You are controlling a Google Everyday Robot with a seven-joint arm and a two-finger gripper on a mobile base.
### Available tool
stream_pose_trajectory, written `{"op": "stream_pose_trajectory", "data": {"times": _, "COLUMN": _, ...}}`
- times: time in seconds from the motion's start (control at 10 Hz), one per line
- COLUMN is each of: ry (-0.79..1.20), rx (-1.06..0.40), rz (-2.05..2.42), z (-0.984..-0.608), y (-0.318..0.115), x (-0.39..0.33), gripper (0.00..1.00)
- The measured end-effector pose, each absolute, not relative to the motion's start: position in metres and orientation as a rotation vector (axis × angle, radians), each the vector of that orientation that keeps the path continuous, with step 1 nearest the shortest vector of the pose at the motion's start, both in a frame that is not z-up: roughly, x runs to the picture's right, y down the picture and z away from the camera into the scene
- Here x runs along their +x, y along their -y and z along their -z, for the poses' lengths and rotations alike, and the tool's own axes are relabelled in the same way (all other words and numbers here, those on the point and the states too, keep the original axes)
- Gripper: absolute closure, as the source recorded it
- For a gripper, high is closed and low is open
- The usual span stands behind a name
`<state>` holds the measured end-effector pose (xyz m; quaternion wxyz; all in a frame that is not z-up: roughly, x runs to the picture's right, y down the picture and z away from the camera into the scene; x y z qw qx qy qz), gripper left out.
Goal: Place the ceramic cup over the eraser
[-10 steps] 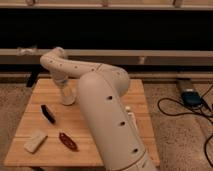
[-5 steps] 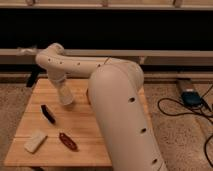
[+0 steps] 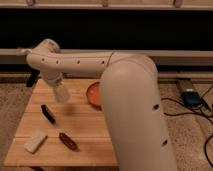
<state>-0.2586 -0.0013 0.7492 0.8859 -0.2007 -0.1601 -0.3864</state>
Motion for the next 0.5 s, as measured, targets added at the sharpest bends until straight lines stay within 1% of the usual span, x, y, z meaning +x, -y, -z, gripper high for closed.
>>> {"op": "stream_pose_trajectory", "data": {"times": 0.2, "ry": 0.337, "rx": -0.397, "rz": 0.825, "z": -0.732, "y": 0.004, "x": -0.261, "gripper": 1.00}}
{"op": "stream_pose_trajectory", "data": {"times": 0.5, "ry": 0.377, "rx": -0.403, "rz": 0.874, "z": -0.705, "y": -0.014, "x": -0.274, "gripper": 1.00}}
